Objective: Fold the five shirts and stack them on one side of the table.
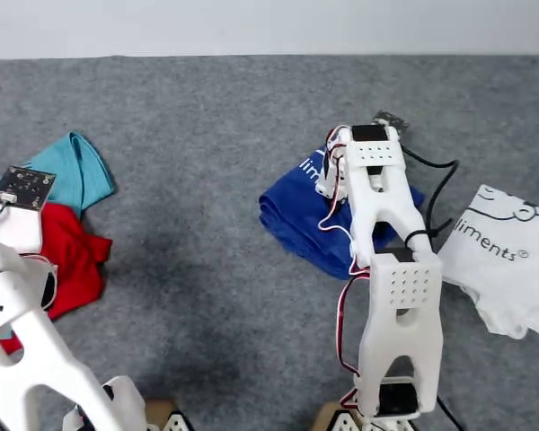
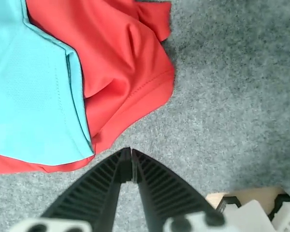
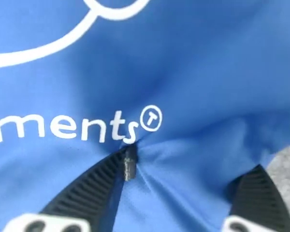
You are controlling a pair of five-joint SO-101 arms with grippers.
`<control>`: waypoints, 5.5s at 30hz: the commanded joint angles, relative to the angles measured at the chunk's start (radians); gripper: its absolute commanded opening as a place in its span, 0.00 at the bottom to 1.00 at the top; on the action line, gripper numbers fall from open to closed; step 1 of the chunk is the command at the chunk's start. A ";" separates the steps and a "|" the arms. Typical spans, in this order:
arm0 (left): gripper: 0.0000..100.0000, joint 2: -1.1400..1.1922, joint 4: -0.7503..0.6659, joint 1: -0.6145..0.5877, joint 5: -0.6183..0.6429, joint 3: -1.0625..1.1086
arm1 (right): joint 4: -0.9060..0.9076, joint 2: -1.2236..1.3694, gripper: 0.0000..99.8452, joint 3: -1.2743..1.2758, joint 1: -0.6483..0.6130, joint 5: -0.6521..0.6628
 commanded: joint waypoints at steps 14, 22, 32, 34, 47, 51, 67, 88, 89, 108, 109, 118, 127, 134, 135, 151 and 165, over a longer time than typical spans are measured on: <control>0.01 -0.017 -0.006 0.002 -0.009 -0.004 | 0.071 0.028 0.02 -0.009 0.067 0.080; 0.01 -0.017 -0.006 0.002 -0.009 -0.004 | 0.317 0.001 0.01 -0.204 0.071 0.193; 0.01 -0.018 -0.006 0.002 -0.009 -0.005 | 0.352 -0.200 0.01 -0.252 0.214 0.474; 0.01 -0.018 -0.006 0.002 -0.009 -0.005 | 0.352 -0.239 0.01 -0.252 0.249 0.528; 0.01 -0.018 -0.006 0.002 -0.009 -0.004 | 0.352 -0.367 0.01 -0.252 0.430 0.730; 0.01 -0.018 -0.005 0.002 -0.009 -0.004 | 0.352 -0.366 0.01 -0.252 0.504 0.787; 0.01 -0.018 0.002 0.002 -0.009 -0.004 | 0.351 -0.363 0.01 -0.256 0.736 0.945; 0.01 -0.018 0.002 0.003 -0.009 -0.004 | 0.225 -0.228 0.01 -0.256 0.885 1.023; 0.01 -0.018 0.002 0.003 -0.009 -0.002 | 0.209 -0.228 0.01 -0.256 0.891 1.036; 0.01 -0.025 -0.003 0.003 -0.051 0.045 | 0.321 -0.252 0.30 -0.413 0.877 0.968; 0.01 -0.025 -0.003 0.003 -0.051 0.045 | 0.349 -0.260 0.30 -0.428 0.863 0.965; 0.01 -0.025 -0.003 0.003 -0.051 0.044 | 0.354 -0.338 0.04 -0.261 0.771 0.916; 0.01 -0.020 -0.005 0.003 -0.051 0.044 | 0.352 -0.351 0.01 0.048 0.599 0.913; 0.01 -0.018 -0.006 0.003 -0.051 0.044 | 0.275 -0.254 0.01 0.133 0.539 0.911; 0.01 -0.018 -0.006 0.003 -0.051 0.044 | 0.278 -0.246 0.01 0.133 0.539 0.911; 0.01 -0.023 -0.028 0.003 -0.048 0.045 | 0.058 -0.564 0.01 0.140 0.572 0.922; 0.01 -0.101 0.028 0.003 -0.032 -0.039 | -0.033 -0.456 0.01 0.137 0.576 0.914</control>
